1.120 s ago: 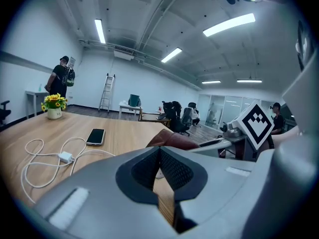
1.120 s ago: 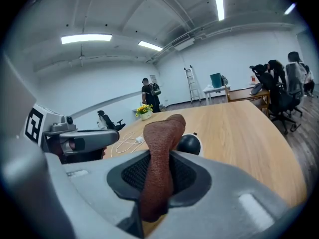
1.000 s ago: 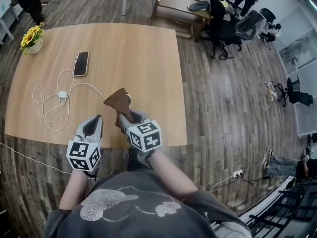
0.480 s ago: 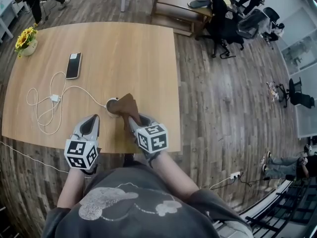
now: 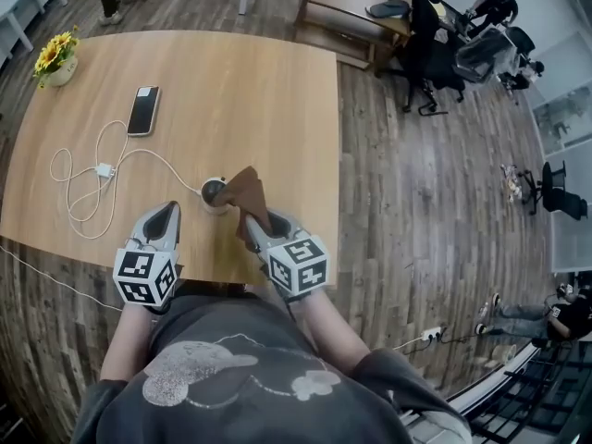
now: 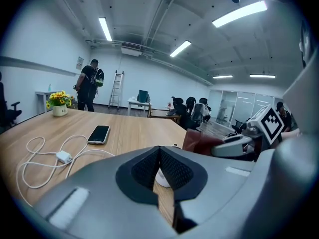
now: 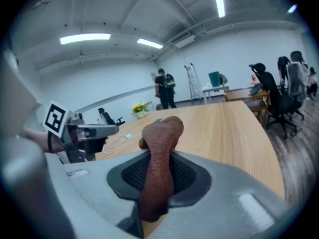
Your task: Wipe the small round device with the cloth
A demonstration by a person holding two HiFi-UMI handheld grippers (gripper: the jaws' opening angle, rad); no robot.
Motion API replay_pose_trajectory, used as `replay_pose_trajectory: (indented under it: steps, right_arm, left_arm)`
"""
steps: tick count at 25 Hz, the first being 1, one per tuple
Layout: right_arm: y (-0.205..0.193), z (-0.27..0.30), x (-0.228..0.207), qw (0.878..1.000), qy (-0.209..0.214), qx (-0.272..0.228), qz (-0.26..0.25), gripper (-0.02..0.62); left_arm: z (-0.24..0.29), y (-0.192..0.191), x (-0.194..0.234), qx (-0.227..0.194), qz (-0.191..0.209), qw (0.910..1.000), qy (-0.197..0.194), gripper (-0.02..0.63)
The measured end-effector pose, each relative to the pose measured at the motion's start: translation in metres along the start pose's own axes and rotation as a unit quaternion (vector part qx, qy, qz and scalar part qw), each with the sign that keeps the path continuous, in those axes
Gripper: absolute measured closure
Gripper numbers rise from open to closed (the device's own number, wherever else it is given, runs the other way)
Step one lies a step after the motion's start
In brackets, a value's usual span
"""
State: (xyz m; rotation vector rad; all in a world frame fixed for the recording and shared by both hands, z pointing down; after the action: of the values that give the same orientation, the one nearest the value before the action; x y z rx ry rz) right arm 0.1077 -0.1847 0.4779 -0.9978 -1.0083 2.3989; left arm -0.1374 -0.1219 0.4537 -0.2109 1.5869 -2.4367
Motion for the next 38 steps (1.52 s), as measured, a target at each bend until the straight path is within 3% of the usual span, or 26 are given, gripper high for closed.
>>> replay_pose_trajectory:
  steps: [4,10,13,20,34,38]
  right_arm:
    - [0.008,0.005,0.027,0.997,0.034,-0.018,-0.06,0.518]
    - [-0.006,0.026,0.05,0.996,0.033,0.047,-0.066,0.518]
    - [-0.014,0.039,0.049,0.995,0.01,0.074,-0.073,0.518]
    - [-0.033,0.055,0.037,0.994,-0.022,0.099,-0.039,0.518]
    - [-0.06,0.071,0.009,0.979,-0.093,0.178,0.015,0.517]
    - [-0.065,0.068,0.005,0.978,-0.097,0.181,0.034,0.517]
  left_arm:
    - [0.003,-0.003,0.01,0.002,-0.001,0.9999,-0.012,0.588]
    - [0.0,-0.005,0.016,0.011,0.015,0.9989,-0.044,0.588]
    - [-0.003,-0.008,0.022,0.015,0.013,0.9987,-0.048,0.588]
    - [-0.011,-0.02,0.03,0.026,0.004,0.9986,-0.046,0.588]
    - [0.0,-0.033,0.033,0.038,-0.002,0.9979,-0.053,0.588]
    - [0.003,-0.035,0.031,0.043,-0.002,0.9976,-0.054,0.586]
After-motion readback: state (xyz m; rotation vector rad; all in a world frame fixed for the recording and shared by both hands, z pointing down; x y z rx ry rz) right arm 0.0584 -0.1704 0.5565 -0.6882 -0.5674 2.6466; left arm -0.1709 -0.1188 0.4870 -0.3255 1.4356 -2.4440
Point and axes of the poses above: the fingertips, and each gripper's own axes: z forward along the fingers, x to its left, y out of its top, the point moved 10 cm from there along -z, backward along the fingers, and after that the axes turned 13 degrees about z, right-handed, at the moved point
